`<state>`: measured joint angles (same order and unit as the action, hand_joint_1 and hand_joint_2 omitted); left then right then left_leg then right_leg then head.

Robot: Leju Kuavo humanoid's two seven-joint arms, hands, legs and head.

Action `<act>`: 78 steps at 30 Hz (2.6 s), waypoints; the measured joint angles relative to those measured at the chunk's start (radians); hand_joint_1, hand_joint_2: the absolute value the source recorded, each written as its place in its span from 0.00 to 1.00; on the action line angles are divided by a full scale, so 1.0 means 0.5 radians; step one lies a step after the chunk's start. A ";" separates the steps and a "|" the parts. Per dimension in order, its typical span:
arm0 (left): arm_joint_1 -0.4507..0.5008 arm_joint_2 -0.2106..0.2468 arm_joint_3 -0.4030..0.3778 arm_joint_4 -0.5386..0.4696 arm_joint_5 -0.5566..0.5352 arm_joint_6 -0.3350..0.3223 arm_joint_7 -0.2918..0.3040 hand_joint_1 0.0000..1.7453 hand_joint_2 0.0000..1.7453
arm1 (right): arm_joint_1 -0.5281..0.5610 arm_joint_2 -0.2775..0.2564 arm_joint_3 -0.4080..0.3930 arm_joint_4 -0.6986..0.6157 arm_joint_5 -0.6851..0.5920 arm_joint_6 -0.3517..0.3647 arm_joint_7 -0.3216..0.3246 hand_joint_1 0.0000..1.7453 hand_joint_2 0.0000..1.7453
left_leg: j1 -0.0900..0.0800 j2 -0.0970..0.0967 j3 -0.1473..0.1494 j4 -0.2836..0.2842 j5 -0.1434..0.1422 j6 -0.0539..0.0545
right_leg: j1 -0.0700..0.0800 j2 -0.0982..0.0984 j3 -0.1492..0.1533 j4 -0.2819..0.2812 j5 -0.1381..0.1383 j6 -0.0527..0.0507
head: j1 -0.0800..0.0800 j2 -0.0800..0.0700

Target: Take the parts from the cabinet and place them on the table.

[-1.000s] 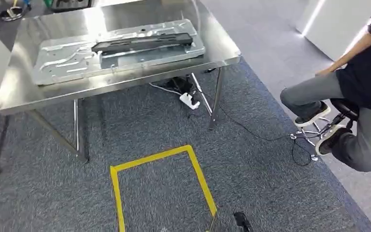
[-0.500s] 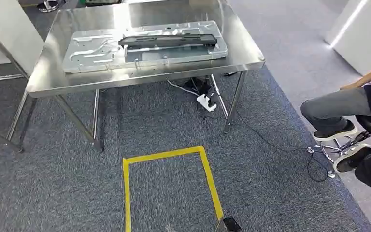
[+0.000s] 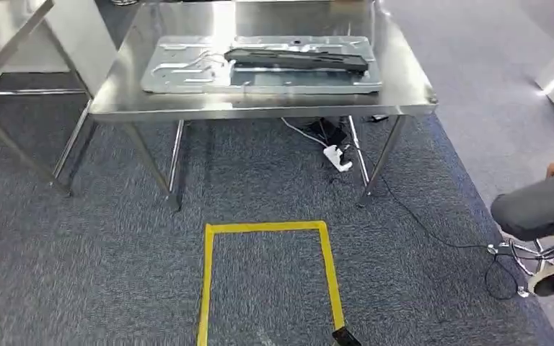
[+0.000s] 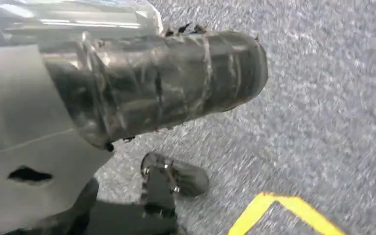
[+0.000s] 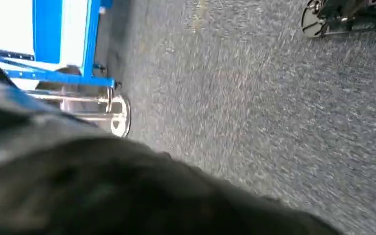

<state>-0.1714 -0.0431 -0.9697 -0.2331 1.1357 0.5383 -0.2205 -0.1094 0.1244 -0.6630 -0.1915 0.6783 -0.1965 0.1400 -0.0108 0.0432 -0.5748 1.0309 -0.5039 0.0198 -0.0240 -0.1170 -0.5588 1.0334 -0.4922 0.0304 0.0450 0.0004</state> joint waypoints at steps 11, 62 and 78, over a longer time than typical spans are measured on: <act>0.083 0.002 -0.070 0.000 -0.134 -0.053 0.011 0.00 0.00 | 0.019 0.003 0.093 0.010 0.153 0.118 0.037 0.00 0.00 | 0.004 -0.251 0.010 -0.014 0.046 0.063 | 0.008 0.301 -0.039 0.088 0.008 -0.013 | 0.002 0.000; 0.133 0.021 -0.137 0.002 -0.018 0.056 0.224 0.00 0.00 | 0.018 0.040 0.687 0.013 0.643 0.513 0.120 0.00 0.00 | 0.014 -0.040 -0.016 -0.028 0.060 -0.006 | 0.012 0.003 0.119 -0.042 -0.085 -0.006 | -0.017 0.000; 0.132 0.019 -0.149 0.002 -0.041 0.113 0.279 0.00 0.00 | 0.031 0.059 0.780 0.014 0.677 0.576 0.169 0.00 0.00 | 0.031 -0.357 -0.038 0.009 0.037 -0.038 | -0.011 0.309 -0.021 0.026 -0.016 -0.067 | -0.012 0.000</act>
<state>-0.1052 -0.0336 -1.0441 -0.2319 1.1151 0.5947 -0.0812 -0.0936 0.1537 -0.2731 -0.1843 1.0170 0.0916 0.2243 0.0049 -0.1353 -0.5939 1.0352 -0.4853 0.0007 -0.0293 0.0377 -0.5690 1.0462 -0.5003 -0.0031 0.0389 0.0004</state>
